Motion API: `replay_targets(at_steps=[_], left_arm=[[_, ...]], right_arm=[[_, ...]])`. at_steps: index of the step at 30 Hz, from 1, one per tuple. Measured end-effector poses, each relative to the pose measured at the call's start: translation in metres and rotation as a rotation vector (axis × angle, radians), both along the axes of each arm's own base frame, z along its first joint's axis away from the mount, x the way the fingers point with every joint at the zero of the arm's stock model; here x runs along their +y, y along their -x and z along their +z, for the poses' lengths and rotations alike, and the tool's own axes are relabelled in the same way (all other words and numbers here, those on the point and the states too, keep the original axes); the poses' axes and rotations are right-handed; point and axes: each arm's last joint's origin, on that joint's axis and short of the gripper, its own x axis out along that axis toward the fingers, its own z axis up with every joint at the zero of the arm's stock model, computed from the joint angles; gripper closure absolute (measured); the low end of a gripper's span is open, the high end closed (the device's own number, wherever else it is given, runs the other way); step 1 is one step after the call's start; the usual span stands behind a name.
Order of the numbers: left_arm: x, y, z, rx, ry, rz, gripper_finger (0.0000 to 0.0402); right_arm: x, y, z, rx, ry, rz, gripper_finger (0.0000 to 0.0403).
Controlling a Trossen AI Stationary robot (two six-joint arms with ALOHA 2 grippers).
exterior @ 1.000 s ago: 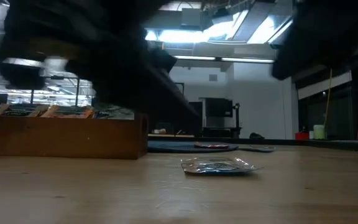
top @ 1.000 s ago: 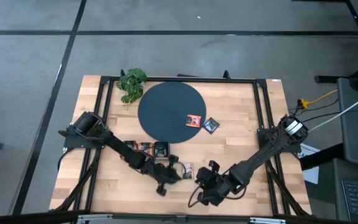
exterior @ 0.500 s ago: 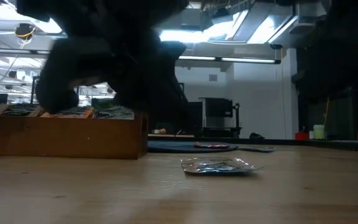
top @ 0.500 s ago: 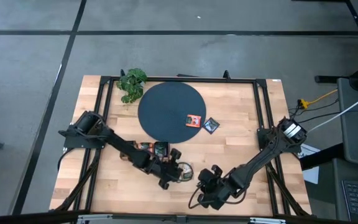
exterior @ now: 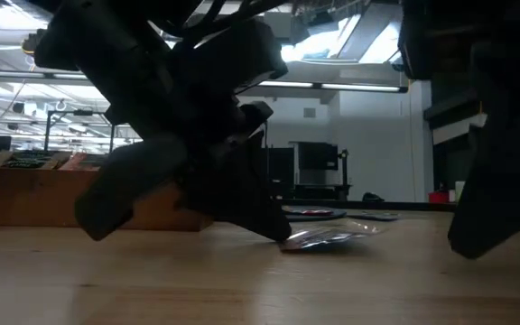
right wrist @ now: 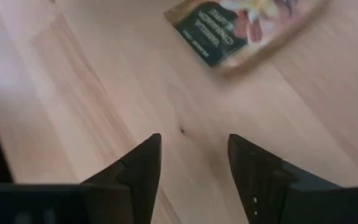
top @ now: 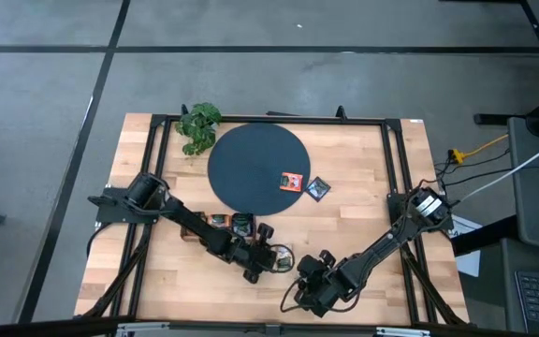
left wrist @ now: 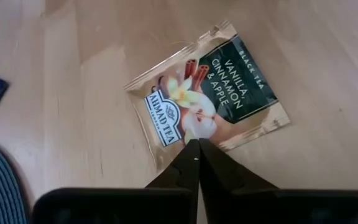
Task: Pick & Place Tea
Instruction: Put the brown tea bag into the left section of the wooden organizer
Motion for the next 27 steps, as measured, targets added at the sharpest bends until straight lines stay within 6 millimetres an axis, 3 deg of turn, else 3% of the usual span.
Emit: replay_targets(at_steps=[10,27], left_arm=[[-0.004,0.001,-0.002,-0.019,0.086,0.076,0.0399],[-0.009,-0.002,-0.001,-0.065,0.287,0.153,0.0400]], right_arm=[[-0.020,-0.019,-0.008,0.012,-0.031,-0.074,0.0223],[-0.039,-0.032,-0.009,-0.068,0.117,-0.128,0.0234]])
